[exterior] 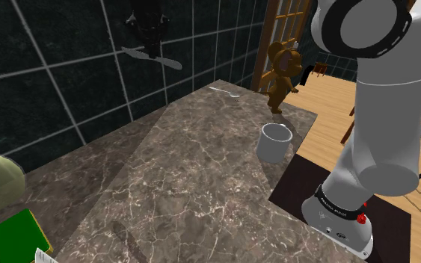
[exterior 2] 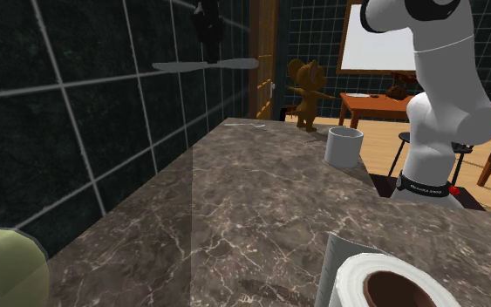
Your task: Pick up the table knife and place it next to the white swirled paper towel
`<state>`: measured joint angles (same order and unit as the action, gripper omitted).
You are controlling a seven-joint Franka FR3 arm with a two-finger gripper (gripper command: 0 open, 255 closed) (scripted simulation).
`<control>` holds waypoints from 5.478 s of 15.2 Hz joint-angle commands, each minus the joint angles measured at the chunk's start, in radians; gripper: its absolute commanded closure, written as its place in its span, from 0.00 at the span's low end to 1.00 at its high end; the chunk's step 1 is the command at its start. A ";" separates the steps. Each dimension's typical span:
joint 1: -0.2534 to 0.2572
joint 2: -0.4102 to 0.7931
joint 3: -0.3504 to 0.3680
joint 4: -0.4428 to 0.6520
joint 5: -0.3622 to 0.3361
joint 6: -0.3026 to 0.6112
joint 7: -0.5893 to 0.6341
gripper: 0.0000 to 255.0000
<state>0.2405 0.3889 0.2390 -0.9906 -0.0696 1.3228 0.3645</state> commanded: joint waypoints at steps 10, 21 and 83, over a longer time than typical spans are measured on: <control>0.084 -0.278 0.076 -0.391 0.065 0.122 0.189 1.00; 0.198 -0.397 0.184 -0.536 0.112 0.162 0.416 1.00; 0.228 -0.323 0.215 -1.165 0.084 0.859 0.465 0.00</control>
<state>0.4688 0.0657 0.4537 -2.1557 0.0145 2.1821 0.8294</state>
